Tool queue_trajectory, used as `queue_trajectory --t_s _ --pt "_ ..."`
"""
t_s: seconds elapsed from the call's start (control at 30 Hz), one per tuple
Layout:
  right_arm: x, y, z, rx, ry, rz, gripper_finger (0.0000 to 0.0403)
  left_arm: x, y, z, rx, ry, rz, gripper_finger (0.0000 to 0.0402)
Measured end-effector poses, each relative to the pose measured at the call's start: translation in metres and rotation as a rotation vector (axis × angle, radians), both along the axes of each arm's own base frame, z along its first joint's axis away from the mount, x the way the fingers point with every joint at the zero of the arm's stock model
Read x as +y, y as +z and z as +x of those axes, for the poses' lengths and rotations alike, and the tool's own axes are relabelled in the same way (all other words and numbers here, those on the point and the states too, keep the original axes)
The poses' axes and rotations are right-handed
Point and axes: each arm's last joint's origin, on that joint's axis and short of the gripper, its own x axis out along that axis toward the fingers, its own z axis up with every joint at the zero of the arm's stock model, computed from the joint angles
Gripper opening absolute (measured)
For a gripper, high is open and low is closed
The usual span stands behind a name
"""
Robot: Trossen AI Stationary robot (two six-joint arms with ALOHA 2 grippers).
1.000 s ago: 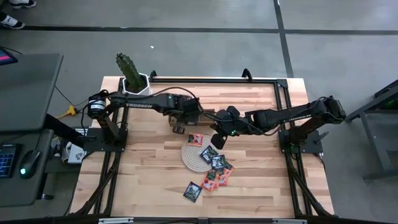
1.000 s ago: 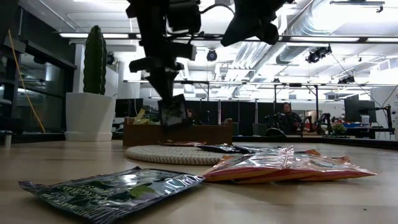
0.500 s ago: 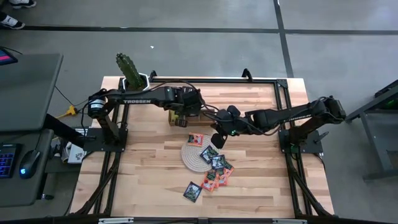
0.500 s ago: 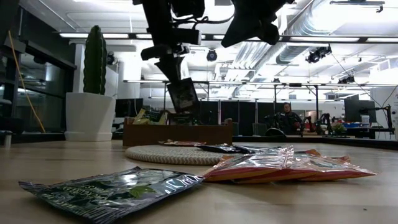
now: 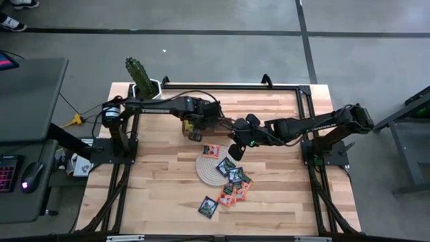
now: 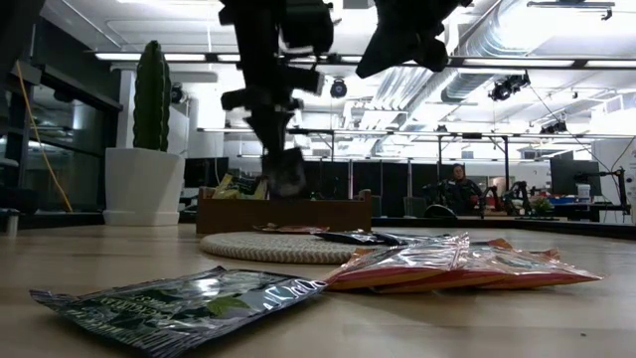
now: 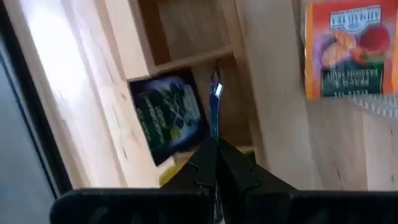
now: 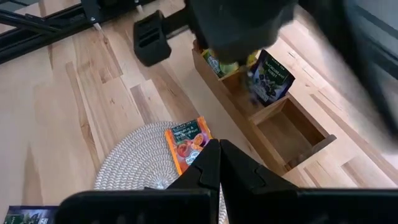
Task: Pick & Place Tea
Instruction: Put the purple tea bag into the middle section of the wooden organizer
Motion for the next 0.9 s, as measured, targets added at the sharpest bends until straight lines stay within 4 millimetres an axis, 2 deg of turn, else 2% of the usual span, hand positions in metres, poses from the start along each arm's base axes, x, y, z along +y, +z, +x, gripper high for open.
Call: queue_trajectory --t_s 0.3,0.57,0.7,0.9 --pt "0.0 -0.001 -0.001 0.006 -0.01 0.015 0.0 0.006 -0.003 0.003 -0.011 0.031 0.002 0.0" --pt "0.0 -0.002 -0.003 0.024 -0.041 0.01 0.0 0.026 -0.005 -0.006 0.021 0.114 -0.036 0.0" --pt "0.006 0.007 -0.017 0.036 -0.066 -0.048 0.0 0.027 -0.005 -0.005 0.012 0.101 -0.033 0.0" --pt "0.015 0.03 -0.051 0.007 -0.112 -0.093 0.0 0.027 -0.005 -0.005 0.013 0.096 -0.043 0.0"
